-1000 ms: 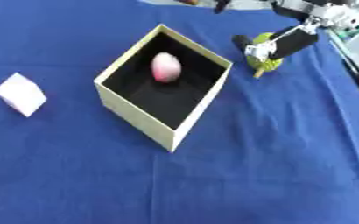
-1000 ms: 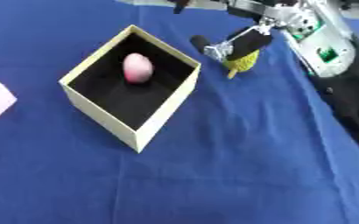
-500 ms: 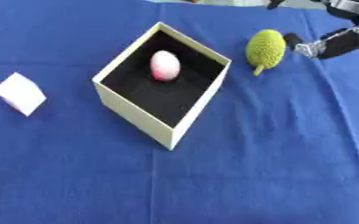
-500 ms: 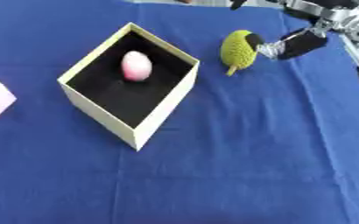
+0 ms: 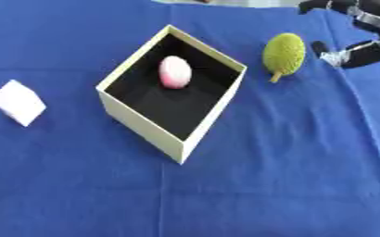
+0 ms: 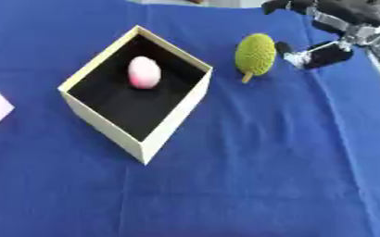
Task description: Pick up objects on the table and place them in the box.
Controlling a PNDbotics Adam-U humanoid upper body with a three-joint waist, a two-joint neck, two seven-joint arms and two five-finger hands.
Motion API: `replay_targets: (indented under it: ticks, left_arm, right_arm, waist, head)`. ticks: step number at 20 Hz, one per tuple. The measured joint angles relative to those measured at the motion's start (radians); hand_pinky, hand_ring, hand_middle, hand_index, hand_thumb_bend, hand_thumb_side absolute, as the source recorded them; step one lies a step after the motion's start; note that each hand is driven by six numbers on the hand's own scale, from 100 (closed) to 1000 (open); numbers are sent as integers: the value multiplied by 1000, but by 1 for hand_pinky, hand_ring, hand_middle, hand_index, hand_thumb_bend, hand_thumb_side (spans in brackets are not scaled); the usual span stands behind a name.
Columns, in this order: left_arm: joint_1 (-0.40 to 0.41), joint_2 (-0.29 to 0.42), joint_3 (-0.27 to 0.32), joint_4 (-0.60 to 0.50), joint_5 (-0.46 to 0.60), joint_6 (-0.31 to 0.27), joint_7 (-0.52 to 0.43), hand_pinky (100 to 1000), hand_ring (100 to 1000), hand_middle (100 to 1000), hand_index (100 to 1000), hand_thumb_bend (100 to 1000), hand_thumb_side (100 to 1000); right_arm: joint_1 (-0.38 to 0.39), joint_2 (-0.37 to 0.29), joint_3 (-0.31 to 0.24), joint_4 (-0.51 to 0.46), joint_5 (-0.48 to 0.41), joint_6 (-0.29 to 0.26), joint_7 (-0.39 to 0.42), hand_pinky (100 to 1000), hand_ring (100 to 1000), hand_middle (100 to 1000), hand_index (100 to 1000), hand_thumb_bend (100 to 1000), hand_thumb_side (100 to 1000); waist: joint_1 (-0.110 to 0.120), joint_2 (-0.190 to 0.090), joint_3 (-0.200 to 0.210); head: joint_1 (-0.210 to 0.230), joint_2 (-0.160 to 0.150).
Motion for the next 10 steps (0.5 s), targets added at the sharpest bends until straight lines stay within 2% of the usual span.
replay_targets:
  ticks: [5, 10]
  left_arm:
    - [-9, 0, 0, 0, -1, -1, -3, 688, 796, 703, 781, 100, 570]
    - [-19, 8, 0, 0, -1, -3, -5, 687, 797, 704, 781, 100, 570]
  right_arm:
    - [-11, 0, -7, 43, 55, 12, -58, 1000, 1000, 845, 981, 100, 174]
    - [-18, 0, -11, 67, 101, 23, -76, 1000, 1000, 833, 988, 100, 166]
  waist:
    - [-3, 23, 11]
    - [-10, 42, 22]
  head:
    - [-13, -22]
    - [-24, -44]
